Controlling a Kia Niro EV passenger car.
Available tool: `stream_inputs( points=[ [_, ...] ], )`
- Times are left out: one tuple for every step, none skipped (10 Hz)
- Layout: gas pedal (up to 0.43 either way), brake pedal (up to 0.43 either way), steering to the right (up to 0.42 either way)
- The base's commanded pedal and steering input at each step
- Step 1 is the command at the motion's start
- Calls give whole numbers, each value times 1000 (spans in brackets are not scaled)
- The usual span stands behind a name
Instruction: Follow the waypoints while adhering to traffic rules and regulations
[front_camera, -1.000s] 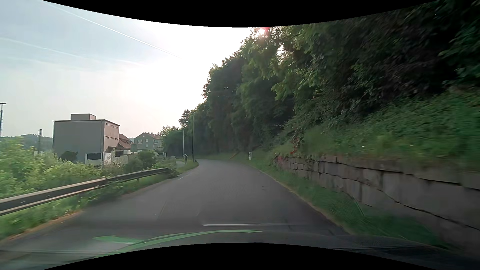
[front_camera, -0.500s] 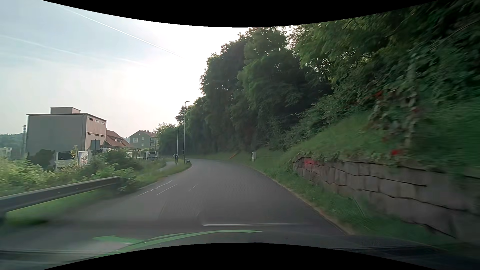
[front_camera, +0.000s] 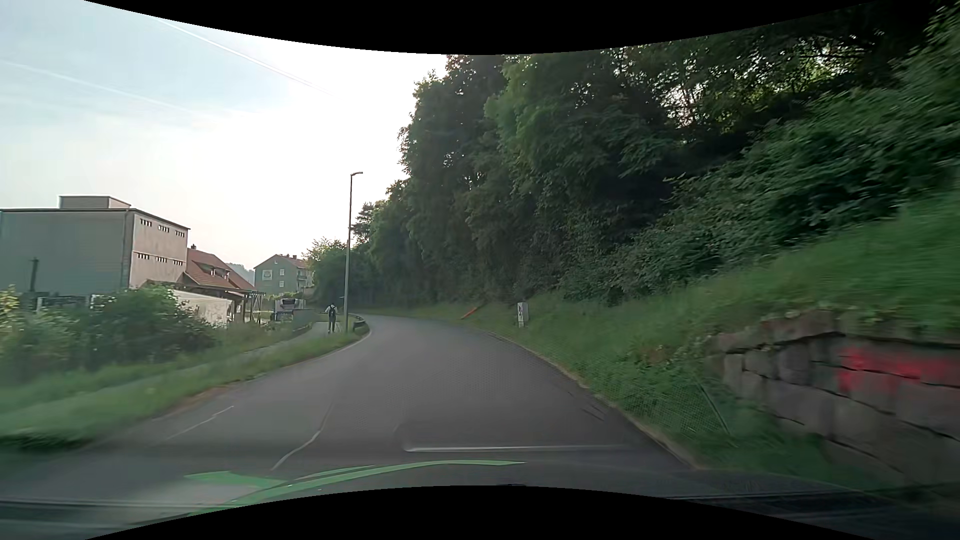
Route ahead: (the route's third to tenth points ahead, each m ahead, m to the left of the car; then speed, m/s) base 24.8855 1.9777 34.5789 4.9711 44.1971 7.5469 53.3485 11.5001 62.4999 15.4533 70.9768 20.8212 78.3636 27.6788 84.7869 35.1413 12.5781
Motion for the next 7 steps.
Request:
stream_inputs(
  points=[
    [67, 0, -15],
    [67, 0, -17],
    [67, 0, -19],
    [67, 0, -21],
    [67, 0, -23],
    [67, 0, -26],
    [67, 0, -29]
  ],
)
